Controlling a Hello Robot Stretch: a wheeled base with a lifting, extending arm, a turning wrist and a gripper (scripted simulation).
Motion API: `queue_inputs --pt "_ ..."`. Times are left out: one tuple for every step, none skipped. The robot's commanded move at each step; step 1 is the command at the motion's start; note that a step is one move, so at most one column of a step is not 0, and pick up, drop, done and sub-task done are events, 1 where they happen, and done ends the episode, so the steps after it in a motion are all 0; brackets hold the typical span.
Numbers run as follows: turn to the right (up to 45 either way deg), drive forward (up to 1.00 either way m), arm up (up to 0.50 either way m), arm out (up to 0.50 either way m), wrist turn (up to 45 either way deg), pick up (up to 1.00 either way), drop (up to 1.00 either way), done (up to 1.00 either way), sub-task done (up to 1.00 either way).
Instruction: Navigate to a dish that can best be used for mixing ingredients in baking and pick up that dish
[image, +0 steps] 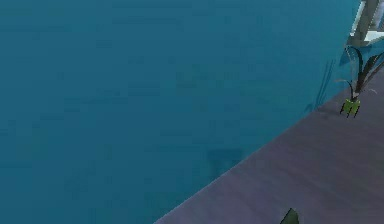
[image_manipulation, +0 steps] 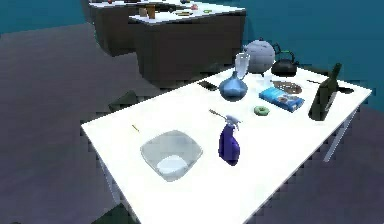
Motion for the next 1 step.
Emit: queue_inputs --pt "0.0 0.00 0.38 0.00 0.0 0.00 0.00 0.00 0.00"
